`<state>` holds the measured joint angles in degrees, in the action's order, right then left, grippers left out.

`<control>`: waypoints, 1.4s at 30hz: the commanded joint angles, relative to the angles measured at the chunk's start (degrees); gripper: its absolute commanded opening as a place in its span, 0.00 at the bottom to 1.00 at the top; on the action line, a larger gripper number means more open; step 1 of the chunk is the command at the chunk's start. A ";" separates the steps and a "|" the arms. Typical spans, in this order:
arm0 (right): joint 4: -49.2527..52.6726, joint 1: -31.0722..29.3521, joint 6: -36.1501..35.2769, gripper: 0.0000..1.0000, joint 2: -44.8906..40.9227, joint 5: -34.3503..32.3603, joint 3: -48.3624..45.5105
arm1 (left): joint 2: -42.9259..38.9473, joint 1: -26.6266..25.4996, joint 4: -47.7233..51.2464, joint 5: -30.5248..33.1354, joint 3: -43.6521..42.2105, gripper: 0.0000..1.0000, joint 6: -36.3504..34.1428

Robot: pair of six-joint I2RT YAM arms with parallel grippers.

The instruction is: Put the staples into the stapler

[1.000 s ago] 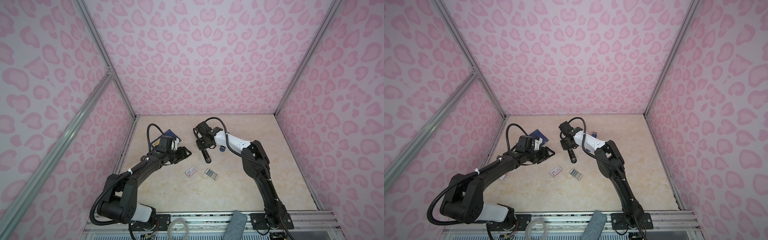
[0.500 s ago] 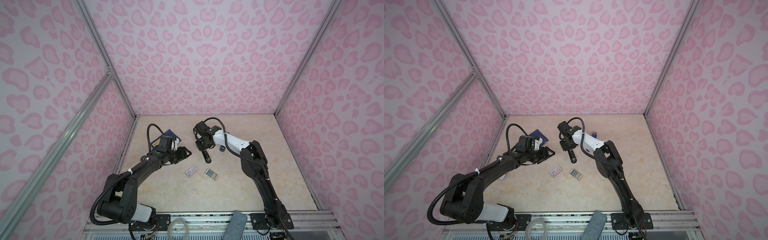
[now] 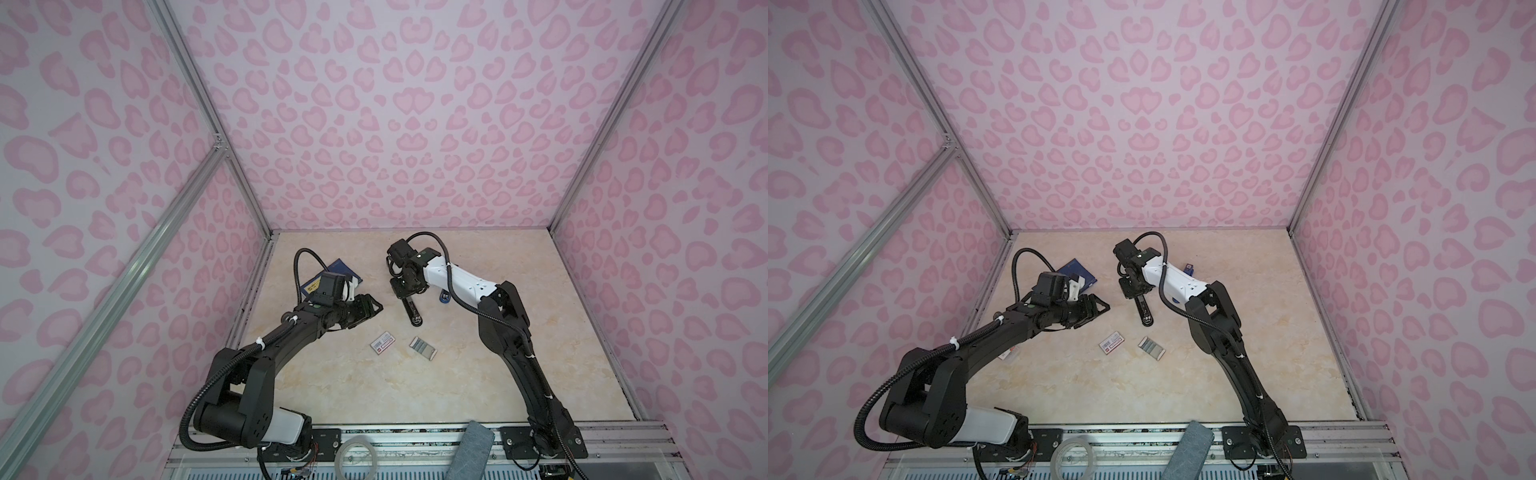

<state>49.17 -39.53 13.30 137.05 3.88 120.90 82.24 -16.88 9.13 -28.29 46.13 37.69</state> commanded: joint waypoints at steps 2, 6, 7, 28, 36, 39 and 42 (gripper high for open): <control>1.48 0.04 0.13 0.38 2.05 -0.11 1.24 | -0.72 0.05 -1.27 -0.23 -0.33 0.66 -0.08; 1.53 0.07 0.37 0.38 2.94 -0.01 1.80 | -0.79 0.02 -1.17 -0.19 -0.43 0.66 -0.16; 1.67 0.11 0.49 0.37 3.04 -0.01 1.80 | -0.77 0.06 -1.21 -0.10 -0.43 0.66 -0.25; -6.76 -1.10 2.58 0.36 -9.60 1.04 -18.12 | 0.19 0.09 -1.48 -0.62 0.54 0.65 -0.16; -8.70 -1.34 3.27 0.33 -13.05 1.02 -23.34 | 0.94 0.05 -1.69 -1.11 1.16 0.65 0.18; -8.78 -1.58 3.39 0.32 -13.60 1.00 -24.67 | 0.94 0.01 -1.58 -1.17 1.42 0.65 0.02; -9.21 -1.85 3.72 0.32 -14.89 1.13 -26.67 | 0.92 0.09 -1.48 -1.25 1.58 0.65 0.04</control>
<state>39.27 -41.12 16.12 122.54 4.58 95.66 82.94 -16.88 9.06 -28.75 47.07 37.87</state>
